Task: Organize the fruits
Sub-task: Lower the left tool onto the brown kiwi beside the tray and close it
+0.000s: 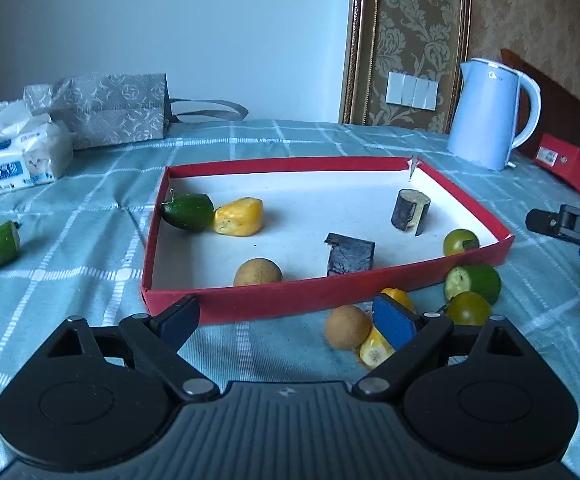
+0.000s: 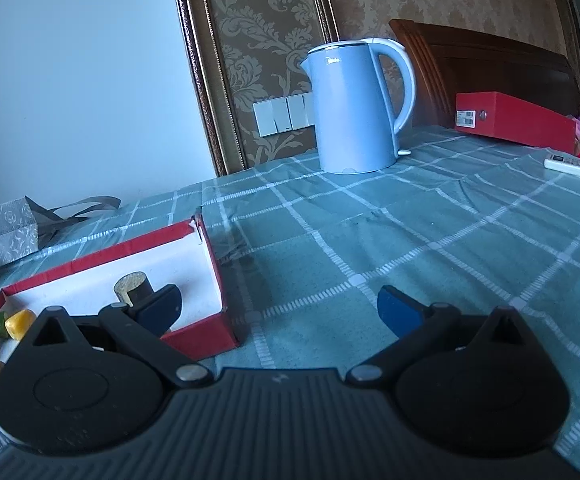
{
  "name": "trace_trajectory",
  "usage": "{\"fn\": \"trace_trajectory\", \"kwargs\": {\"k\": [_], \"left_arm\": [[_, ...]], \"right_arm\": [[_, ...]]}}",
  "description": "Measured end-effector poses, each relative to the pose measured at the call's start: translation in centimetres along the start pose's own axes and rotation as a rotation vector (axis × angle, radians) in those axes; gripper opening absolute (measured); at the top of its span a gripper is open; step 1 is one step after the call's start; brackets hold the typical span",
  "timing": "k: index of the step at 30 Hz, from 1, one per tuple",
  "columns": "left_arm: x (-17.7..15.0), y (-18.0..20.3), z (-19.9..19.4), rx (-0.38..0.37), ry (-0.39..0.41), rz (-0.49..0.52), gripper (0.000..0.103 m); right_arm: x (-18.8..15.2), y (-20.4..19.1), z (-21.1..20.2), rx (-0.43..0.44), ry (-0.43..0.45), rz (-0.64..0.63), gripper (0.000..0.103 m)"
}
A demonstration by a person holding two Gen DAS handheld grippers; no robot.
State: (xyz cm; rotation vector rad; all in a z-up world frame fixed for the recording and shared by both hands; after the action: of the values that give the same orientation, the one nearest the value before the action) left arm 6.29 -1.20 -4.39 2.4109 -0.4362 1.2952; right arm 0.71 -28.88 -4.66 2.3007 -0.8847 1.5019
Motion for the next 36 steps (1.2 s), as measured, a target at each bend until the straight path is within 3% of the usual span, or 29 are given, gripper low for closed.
{"fn": "trace_trajectory", "kwargs": {"k": [7,18,20,24,26,31,36], "left_arm": [[-0.4,-1.2,-0.1,-0.018,-0.045,-0.069,0.095],[-0.2,-0.6,1.4,0.013,-0.084,-0.088,0.094],[-0.3,-0.4,1.5,0.021,-0.086,-0.070,0.077],[-0.7,0.3,1.6,0.072,-0.086,0.008,0.066],[-0.8,0.6,1.4,0.048,-0.078,0.032,0.051],[-1.0,1.3,1.3,0.020,-0.067,0.070,0.026],[-1.2,1.1,0.9,0.019,-0.047,0.062,0.026]], "right_arm": [[-0.1,-0.1,0.2,0.001,-0.012,-0.005,0.103],[-0.2,-0.4,0.2,0.008,-0.017,-0.014,0.103],[-0.1,-0.3,0.1,0.010,-0.010,-0.012,0.103],[-0.1,-0.4,0.1,0.014,-0.014,-0.013,0.103],[-0.1,-0.4,0.1,0.013,-0.012,-0.013,0.103],[-0.1,-0.4,0.1,0.012,-0.009,-0.012,0.103],[-0.2,-0.4,0.2,0.017,-0.012,-0.016,0.103]]}}
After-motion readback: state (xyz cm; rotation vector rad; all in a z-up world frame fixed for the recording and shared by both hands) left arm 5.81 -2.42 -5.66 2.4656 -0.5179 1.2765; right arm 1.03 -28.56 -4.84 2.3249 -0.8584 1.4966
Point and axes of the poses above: each gripper's, at about its wrist camera, not at the fingertips, and z roughly the way its jaws point, y to its right, x to its top, the point moved 4 cm from there along z, roughly the way its jaws point, and after that the axes turned 13 degrees about -x, right-handed, at the moved point
